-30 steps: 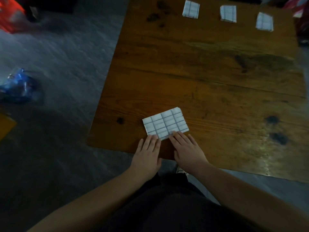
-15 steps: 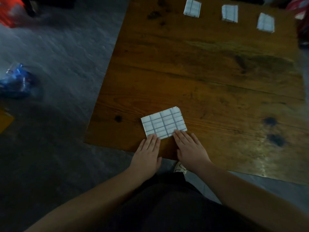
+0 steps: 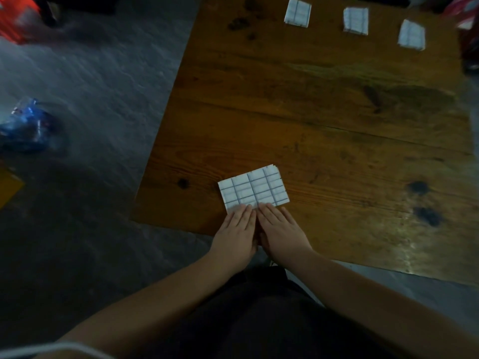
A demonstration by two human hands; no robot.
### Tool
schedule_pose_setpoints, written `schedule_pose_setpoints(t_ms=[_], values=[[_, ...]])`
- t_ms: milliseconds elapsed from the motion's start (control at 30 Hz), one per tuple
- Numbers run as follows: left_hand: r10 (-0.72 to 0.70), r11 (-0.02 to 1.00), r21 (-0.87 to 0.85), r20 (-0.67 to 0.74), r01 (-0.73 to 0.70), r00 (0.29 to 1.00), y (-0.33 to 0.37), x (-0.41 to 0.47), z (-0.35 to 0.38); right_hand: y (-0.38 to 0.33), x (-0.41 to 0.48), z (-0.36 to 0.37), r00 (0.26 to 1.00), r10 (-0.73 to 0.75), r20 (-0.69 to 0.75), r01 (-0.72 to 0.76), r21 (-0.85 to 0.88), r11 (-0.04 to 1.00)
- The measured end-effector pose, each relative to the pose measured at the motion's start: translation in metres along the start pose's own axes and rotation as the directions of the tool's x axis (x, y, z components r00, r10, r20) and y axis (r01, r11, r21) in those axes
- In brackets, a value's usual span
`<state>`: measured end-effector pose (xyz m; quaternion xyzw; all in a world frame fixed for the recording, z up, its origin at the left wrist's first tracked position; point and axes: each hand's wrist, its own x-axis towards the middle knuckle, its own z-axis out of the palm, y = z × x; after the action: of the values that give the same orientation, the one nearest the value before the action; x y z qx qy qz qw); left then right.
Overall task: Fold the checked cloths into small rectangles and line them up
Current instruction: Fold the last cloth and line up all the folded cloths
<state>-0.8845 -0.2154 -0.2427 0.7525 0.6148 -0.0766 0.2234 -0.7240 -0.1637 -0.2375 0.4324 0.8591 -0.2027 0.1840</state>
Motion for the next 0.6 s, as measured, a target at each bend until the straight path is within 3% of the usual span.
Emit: schedule_pose_setpoints(t_ms=[167, 400, 467, 600], values=[[-0.024, 1.000, 0.012, 0.017, 0.024, 1.000, -0.010, -0.002, 0.007, 0.011, 0.000, 0.000, 1.000, 0.024, -0.016, -0.023, 0.014, 1.000], [-0.024, 1.000, -0.003, 0.047, 0.024, 0.999, -0.045, -0.026, 0.011, 0.036, -0.007, -0.010, 0.987, 0.160, -0.022, -0.153, 0.184, 0.971], [-0.033, 0.999, -0.034, 0.044, 0.034, 0.999, -0.047, -0.025, 0.007, 0.032, -0.003, -0.016, 0.964, 0.251, -0.087, -0.198, 0.394, 0.898], [-0.065, 0.987, -0.153, -0.053, 0.056, 0.996, -0.044, -0.014, -0.008, 0.029, 0.019, -0.038, 0.825, 0.561, -0.073, -0.348, 0.716, 0.605]])
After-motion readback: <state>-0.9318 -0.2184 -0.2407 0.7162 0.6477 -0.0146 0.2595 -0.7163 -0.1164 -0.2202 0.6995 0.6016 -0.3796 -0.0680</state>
